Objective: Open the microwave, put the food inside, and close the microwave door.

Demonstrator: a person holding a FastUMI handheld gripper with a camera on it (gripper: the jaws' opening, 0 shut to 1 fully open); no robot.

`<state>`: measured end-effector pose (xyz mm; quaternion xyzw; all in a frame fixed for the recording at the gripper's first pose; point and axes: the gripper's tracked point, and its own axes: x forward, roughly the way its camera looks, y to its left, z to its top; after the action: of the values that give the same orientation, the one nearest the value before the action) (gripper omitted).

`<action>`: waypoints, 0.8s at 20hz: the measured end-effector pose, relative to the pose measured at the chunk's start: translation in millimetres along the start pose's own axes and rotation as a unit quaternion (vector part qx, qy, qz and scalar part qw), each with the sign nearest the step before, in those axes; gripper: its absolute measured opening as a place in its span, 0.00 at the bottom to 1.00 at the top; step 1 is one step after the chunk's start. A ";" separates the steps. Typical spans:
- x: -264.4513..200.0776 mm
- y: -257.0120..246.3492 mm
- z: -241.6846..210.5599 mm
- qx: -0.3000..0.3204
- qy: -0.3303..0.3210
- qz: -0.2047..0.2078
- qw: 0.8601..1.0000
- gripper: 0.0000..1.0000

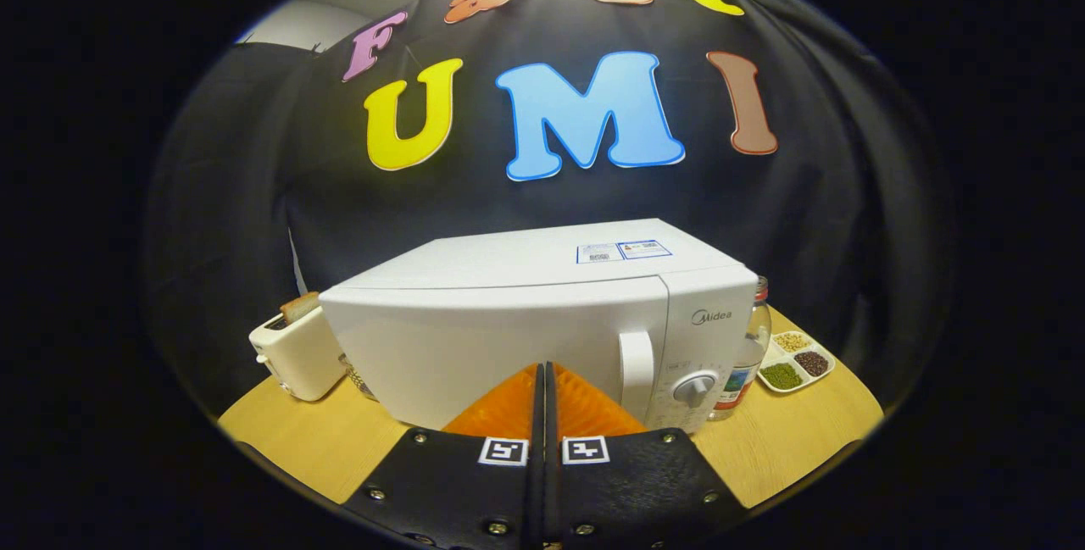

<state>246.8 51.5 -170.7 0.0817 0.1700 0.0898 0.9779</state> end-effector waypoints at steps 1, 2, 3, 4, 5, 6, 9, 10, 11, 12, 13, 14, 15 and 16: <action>-12.1 2.1 4.5 -0.003 -0.007 -0.003 1.000 0.01; -24.4 4.0 8.2 -0.005 -0.013 -0.005 1.000 0.01; -35.2 6.7 11.3 -0.007 -0.018 -0.005 1.000 0.01; -47.0 10.0 13.3 -0.010 -0.022 -0.006 1.000 0.01; -59.1 12.7 14.8 -0.011 -0.025 -0.007 1.000 0.01; -71.8 15.9 17.4 -0.011 -0.027 -0.004 1.000 0.01; -103.6 21.8 19.9 -0.013 -0.039 -0.008 0.999 0.01; -113.7 25.6 21.0 -0.013 -0.042 -0.006 0.999 0.01; -124.6 28.2 20.8 -0.013 -0.045 -0.007 0.999 0.01; -133.1 28.6 20.6 -0.015 -0.048 -0.007 0.999 0.01; -145.2 29.8 20.2 -0.017 -0.051 -0.009 0.999 0.01; -153.6 33.0 19.3 -0.017 -0.054 -0.006 0.998 0.07; -160.9 34.8 18.5 -0.018 -0.055 -0.004 0.998 0.21; -172.0 35.6 17.0 -0.019 -0.057 -0.004 0.998 0.33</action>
<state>88.2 48.9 -93.5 0.0675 0.1128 0.0842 0.9877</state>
